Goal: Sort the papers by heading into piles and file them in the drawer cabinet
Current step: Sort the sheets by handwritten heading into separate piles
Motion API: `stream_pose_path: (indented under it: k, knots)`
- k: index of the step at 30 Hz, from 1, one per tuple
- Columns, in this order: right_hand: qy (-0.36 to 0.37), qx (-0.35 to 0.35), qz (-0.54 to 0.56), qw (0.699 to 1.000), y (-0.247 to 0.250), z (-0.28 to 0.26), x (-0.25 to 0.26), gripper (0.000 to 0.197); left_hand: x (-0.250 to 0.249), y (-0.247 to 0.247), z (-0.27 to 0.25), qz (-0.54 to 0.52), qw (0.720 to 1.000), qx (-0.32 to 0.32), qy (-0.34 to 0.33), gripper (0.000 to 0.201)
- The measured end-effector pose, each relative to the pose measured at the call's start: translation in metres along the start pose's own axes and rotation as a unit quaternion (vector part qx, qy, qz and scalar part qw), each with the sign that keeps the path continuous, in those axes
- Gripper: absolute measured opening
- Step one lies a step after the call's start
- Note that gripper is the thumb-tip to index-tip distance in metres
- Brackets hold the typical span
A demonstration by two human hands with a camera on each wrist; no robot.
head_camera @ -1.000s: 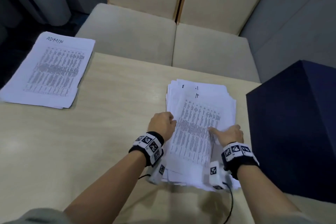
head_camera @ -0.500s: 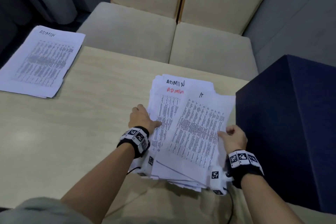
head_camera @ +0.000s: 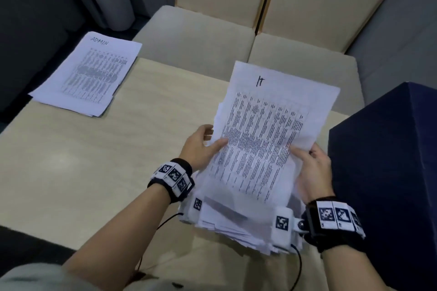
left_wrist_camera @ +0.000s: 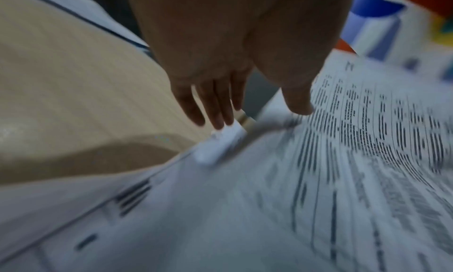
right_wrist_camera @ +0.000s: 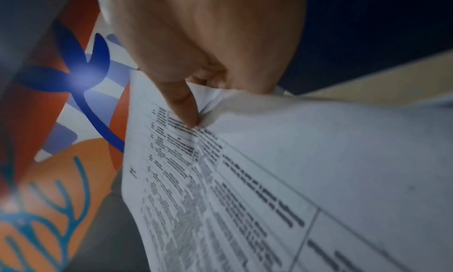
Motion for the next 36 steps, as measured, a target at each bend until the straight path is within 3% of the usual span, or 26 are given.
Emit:
stream_pose_path:
  k: [2,4,5,7,11,16,18,20,21,23,25,28,32,36]
  knots:
    - [-0.046,0.035,0.024,0.998,-0.023,0.002,-0.014,0.026,-0.006,0.017,-0.007,-0.104,0.994,0.016,0.033,0.039]
    - [-0.091,0.055,-0.029,0.994,-0.043,0.003,-0.040,0.033,-0.003,0.047,-0.015,-0.178,0.982,-0.019,0.056,0.014]
    - [-0.107,0.066,-0.079,0.989,-0.053,0.003,-0.053,0.038,0.001,0.067,-0.021,-0.196,0.977,-0.045,0.069,0.011]
    - [-0.122,0.099,-0.194,0.968,-0.071,0.001,-0.076,0.030,0.025,0.118,-0.034,-0.192,0.971,-0.106,0.099,0.014]
    - [-0.096,0.087,-0.385,0.914,-0.092,-0.005,-0.112,0.020,0.098,0.219,-0.073,-0.029,0.959,-0.210,0.189,0.014]
    - [-0.074,0.030,-0.589,0.804,-0.110,0.001,-0.129,0.026,0.169,0.301,-0.121,0.193,0.921,-0.192,0.280,0.021]
    - [-0.083,0.029,-0.631,0.771,-0.112,0.006,-0.132,0.030,0.184,0.317,-0.132,0.279,0.886,-0.218,0.301,0.032]
    - [-0.094,0.030,-0.654,0.750,-0.112,0.009,-0.135,0.032,0.186,0.323,-0.143,0.369,0.824,-0.294,0.315,0.052]
    - [-0.096,0.024,-0.662,0.743,-0.110,0.012,-0.137,0.034,0.182,0.318,-0.145,0.384,0.814,-0.320,0.296,0.054]
    - [-0.089,0.011,-0.678,0.730,-0.108,0.013,-0.140,0.037,0.175,0.294,-0.145,0.368,0.858,-0.275,0.230,0.052]
    - [-0.083,0.002,-0.684,0.725,-0.108,0.013,-0.144,0.038,0.178,0.263,-0.146,0.353,0.900,-0.156,0.202,0.064]
    - [-0.080,-0.006,-0.689,0.721,-0.112,0.009,-0.144,0.041,0.202,0.257,-0.143,0.375,0.898,-0.044,0.226,0.091]
    - [-0.069,-0.037,-0.677,0.732,-0.119,-0.004,-0.135,0.033,0.220,0.315,-0.114,0.380,0.899,-0.029,0.213,0.102]
    - [-0.069,-0.024,-0.666,0.743,-0.122,-0.016,-0.133,0.028,0.219,0.364,-0.085,0.394,0.898,0.008,0.195,0.105]
Point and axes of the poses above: each hand's wrist, its own z-axis towards the middle knuckle, its own y-axis out of the back of the hand, x = y × z, the point moved 2 cm from there along z, towards the middle knuckle, and after that the axes turned 1 degree about -y, right-handed, at the moved point
